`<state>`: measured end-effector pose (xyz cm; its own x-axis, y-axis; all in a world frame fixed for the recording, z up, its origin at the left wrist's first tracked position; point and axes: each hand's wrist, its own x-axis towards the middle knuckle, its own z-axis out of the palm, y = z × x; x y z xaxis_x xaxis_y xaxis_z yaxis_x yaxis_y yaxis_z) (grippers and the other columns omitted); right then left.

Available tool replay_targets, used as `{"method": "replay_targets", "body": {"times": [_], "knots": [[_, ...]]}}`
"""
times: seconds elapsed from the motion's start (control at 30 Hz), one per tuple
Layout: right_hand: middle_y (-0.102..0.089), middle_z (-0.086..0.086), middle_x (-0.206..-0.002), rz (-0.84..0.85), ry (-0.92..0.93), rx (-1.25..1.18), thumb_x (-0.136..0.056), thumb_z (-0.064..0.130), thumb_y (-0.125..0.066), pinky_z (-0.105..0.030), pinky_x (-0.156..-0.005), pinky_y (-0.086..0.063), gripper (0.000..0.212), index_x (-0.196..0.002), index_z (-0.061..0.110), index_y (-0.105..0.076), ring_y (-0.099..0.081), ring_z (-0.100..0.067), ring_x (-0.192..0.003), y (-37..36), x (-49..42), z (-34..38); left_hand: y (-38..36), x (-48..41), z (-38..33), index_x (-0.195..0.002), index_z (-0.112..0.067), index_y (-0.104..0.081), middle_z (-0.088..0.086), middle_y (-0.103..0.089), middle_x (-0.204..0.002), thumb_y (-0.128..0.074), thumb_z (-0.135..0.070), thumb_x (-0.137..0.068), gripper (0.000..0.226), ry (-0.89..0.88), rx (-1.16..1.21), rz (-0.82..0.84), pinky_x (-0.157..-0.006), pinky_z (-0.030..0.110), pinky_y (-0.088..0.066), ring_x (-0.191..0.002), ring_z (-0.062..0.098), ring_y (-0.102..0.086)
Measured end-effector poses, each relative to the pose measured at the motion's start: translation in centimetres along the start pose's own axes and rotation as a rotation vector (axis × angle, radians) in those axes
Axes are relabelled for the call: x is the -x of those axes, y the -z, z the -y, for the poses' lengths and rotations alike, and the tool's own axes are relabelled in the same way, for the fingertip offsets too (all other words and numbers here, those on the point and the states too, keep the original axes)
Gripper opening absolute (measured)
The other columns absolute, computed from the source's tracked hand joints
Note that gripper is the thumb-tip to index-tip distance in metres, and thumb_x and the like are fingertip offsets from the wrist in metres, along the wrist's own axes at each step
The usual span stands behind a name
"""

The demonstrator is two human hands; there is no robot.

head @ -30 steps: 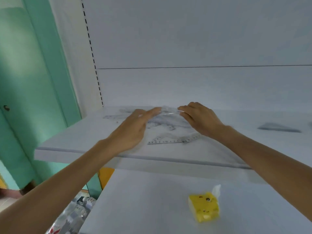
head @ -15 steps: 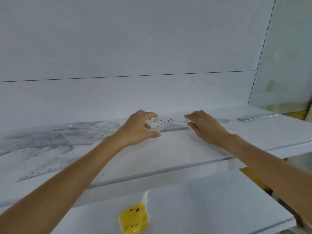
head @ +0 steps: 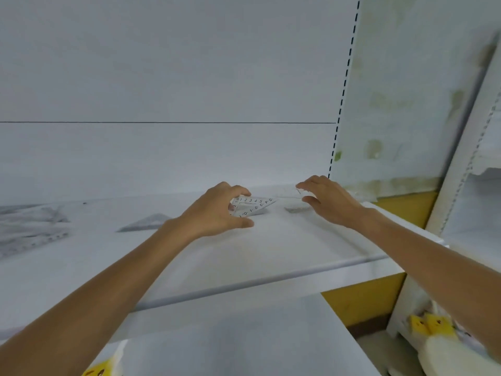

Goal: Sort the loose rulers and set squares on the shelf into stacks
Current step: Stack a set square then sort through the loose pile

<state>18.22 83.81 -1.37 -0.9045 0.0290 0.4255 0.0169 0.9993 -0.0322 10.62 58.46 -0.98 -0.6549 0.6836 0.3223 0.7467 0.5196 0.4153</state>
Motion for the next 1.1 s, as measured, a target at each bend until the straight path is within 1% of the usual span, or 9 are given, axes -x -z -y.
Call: {"method": "replay_targets", "body": {"times": [0.17, 0.37, 0.5, 0.63, 0.8, 0.87, 0.93, 1.0, 1.1], "knots": [[-0.053, -0.005, -0.13, -0.026, -0.019, -0.065, -0.095, 0.012, -0.048, -0.036, -0.099, -0.036, 0.034, -0.129, 0.01, -0.051, -0.047, -0.025, -0.119, -0.2, -0.3, -4.3, -1.8, -1.9, -1.9, -0.126, -0.028, -0.048, -0.004, -0.047, -0.116, -0.073, -0.047, -0.071, 0.063, 0.047, -0.037, -0.005, -0.08, 0.026, -0.039, -0.097, 0.012, -0.053], [-0.055, -0.003, -0.13, 0.038, 0.009, -0.143, -0.094, 0.01, -0.048, -0.038, -0.101, -0.037, 0.032, -0.125, 0.013, -0.055, -0.05, -0.023, -0.119, -1.1, -1.0, -7.2, -3.2, -2.7, -2.3, -0.123, -0.03, -0.052, -0.005, -0.049, -0.114, -0.071, -0.053, -0.069, 0.061, 0.118, -0.053, 0.012, -0.082, 0.027, -0.041, -0.096, 0.009, -0.052], [-0.058, 0.0, -0.128, 0.11, 0.032, -0.207, -0.094, 0.012, -0.05, -0.035, -0.104, -0.036, 0.031, -0.123, 0.018, -0.058, -0.052, -0.019, -0.12, -1.8, -1.5, -7.9, -3.1, -3.0, -1.9, -0.124, -0.029, -0.051, -0.004, -0.049, -0.115, -0.071, -0.053, -0.07, 0.062, 0.154, -0.068, 0.002, -0.088, 0.029, -0.042, -0.102, 0.011, -0.051], [-0.062, 0.004, -0.122, 0.129, 0.033, -0.269, -0.093, 0.011, -0.046, -0.029, -0.101, -0.038, 0.03, -0.117, 0.02, -0.063, -0.054, -0.015, -0.114, -3.1, -1.3, -7.9, -2.7, -2.7, -0.9, -0.123, -0.028, -0.052, -0.004, -0.05, -0.115, -0.07, -0.052, -0.071, 0.061, 0.168, -0.082, -0.009, -0.085, 0.026, -0.039, -0.104, 0.01, -0.049], [-0.059, 0.006, -0.1, 0.187, 0.044, -0.185, -0.084, 0.007, -0.043, -0.032, -0.087, -0.04, 0.031, -0.09, 0.032, -0.061, -0.053, -0.018, -0.1, -2.6, -1.4, -6.8, -1.3, -2.3, 0.9, -0.125, -0.03, -0.051, -0.006, -0.051, -0.114, -0.07, -0.051, -0.072, 0.06, 0.165, -0.092, -0.052, -0.081, 0.023, -0.036, -0.103, 0.008, -0.049], [-0.058, 0.002, -0.119, 0.157, 0.027, -0.189, -0.086, 0.01, -0.046, -0.034, -0.098, -0.037, 0.035, -0.113, 0.026, -0.06, -0.05, -0.019, -0.114, -2.4, -1.3, -5.5, -0.5, -1.8, 1.8, -0.125, -0.031, -0.052, -0.008, -0.051, -0.112, -0.071, -0.05, -0.072, 0.059, 0.157, -0.075, -0.088, -0.08, 0.023, -0.036, -0.099, 0.007, -0.049], [-0.054, 0.003, -0.129, 0.099, 0.021, -0.197, -0.09, 0.013, -0.047, -0.026, -0.1, -0.032, 0.039, -0.127, 0.023, -0.053, -0.046, -0.015, -0.12, -2.2, -1.4, -3.1, 0.4, -1.0, 3.0, -0.123, -0.031, -0.054, -0.009, -0.052, -0.11, -0.074, -0.046, -0.071, 0.058, 0.146, -0.04, -0.132, -0.077, 0.022, -0.038, -0.096, 0.004, -0.049], [-0.056, 0.003, -0.126, 0.055, 0.059, -0.211, -0.092, 0.014, -0.046, -0.021, -0.094, -0.033, 0.037, -0.127, 0.024, -0.053, -0.05, -0.012, -0.114, -2.2, -1.4, 0.4, 1.3, 0.1, 4.5, -0.121, -0.031, -0.057, -0.012, -0.052, -0.109, -0.076, -0.04, -0.07, 0.055, 0.148, 0.004, -0.169, -0.07, 0.018, -0.04, -0.093, 0.0, -0.049], [-0.056, 0.005, -0.126, 0.055, 0.123, -0.24, -0.093, 0.017, -0.045, -0.025, -0.093, -0.037, 0.035, -0.126, 0.025, -0.053, -0.052, -0.011, -0.111, -2.3, -1.5, 6.5, 2.9, 2.0, 7.1, -0.119, -0.032, -0.058, -0.012, -0.053, -0.11, -0.076, -0.038, -0.071, 0.052, 0.185, 0.025, -0.203, -0.076, 0.019, -0.038, -0.093, 0.001, -0.05]]}}
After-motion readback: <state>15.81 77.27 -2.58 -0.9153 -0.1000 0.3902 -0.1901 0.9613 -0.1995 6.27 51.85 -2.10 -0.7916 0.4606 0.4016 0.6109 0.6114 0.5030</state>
